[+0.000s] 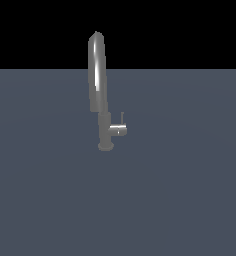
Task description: Turn on the faucet by rotating a designated handle.
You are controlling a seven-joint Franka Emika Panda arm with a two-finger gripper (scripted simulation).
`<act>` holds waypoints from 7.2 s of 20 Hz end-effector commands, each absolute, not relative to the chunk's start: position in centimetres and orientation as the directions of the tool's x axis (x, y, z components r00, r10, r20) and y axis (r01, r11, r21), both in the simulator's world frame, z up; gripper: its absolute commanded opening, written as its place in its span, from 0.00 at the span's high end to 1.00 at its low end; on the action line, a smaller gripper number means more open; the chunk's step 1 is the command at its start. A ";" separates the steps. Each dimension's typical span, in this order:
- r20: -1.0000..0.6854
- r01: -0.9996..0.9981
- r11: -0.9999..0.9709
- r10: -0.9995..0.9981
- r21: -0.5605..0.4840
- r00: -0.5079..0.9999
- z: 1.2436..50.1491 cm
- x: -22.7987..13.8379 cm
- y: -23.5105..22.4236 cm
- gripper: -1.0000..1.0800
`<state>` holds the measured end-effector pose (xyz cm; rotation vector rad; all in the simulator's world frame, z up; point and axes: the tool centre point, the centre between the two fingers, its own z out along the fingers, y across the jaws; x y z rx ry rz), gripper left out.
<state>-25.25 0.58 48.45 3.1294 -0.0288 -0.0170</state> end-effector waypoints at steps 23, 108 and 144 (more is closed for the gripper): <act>-0.187 -0.186 -0.974 -0.161 -0.126 0.969 46.5 -18.6 0.8 1.00; -1.000 -0.998 -0.058 0.000 -0.007 0.007 14.8 3.2 -1.5 1.00; -0.999 -0.998 -0.060 0.001 -0.036 0.036 11.1 -3.4 -1.8 1.00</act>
